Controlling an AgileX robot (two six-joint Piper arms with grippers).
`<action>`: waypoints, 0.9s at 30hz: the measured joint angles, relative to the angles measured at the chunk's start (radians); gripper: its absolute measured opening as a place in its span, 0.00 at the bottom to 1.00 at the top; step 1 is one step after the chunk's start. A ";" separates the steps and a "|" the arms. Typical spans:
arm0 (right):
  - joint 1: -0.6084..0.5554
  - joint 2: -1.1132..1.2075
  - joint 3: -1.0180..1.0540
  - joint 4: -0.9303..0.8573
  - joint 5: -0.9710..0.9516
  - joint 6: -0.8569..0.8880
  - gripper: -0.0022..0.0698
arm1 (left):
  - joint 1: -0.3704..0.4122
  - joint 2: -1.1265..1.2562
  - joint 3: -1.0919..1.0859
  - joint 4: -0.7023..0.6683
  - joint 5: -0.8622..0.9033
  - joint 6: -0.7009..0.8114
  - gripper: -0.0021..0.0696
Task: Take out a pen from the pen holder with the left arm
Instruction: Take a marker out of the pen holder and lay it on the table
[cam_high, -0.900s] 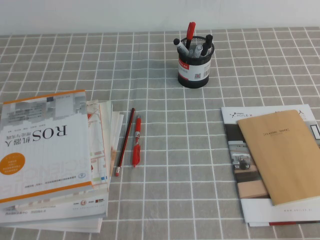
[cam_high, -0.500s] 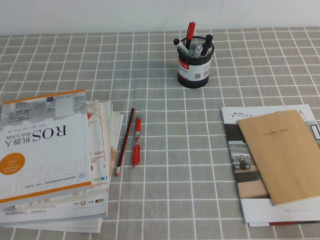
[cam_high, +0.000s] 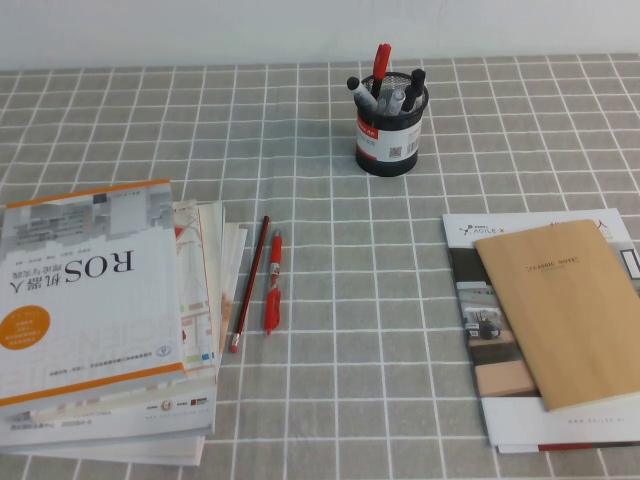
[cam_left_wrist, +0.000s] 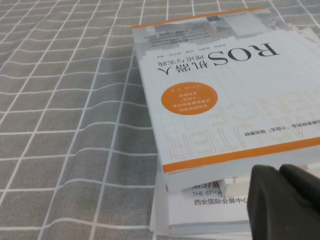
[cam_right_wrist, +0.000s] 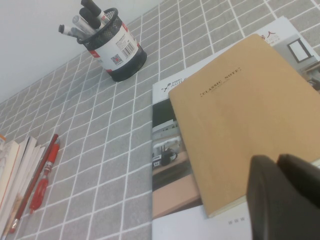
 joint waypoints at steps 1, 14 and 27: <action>0.000 0.000 0.000 0.000 0.000 0.000 0.01 | 0.000 0.000 0.000 0.000 0.000 0.000 0.03; 0.000 0.000 0.000 0.000 0.000 0.000 0.01 | 0.000 0.000 0.000 0.000 0.000 0.000 0.03; 0.000 0.000 0.000 0.000 0.000 0.000 0.01 | 0.000 0.000 0.000 -0.037 -0.101 -0.008 0.03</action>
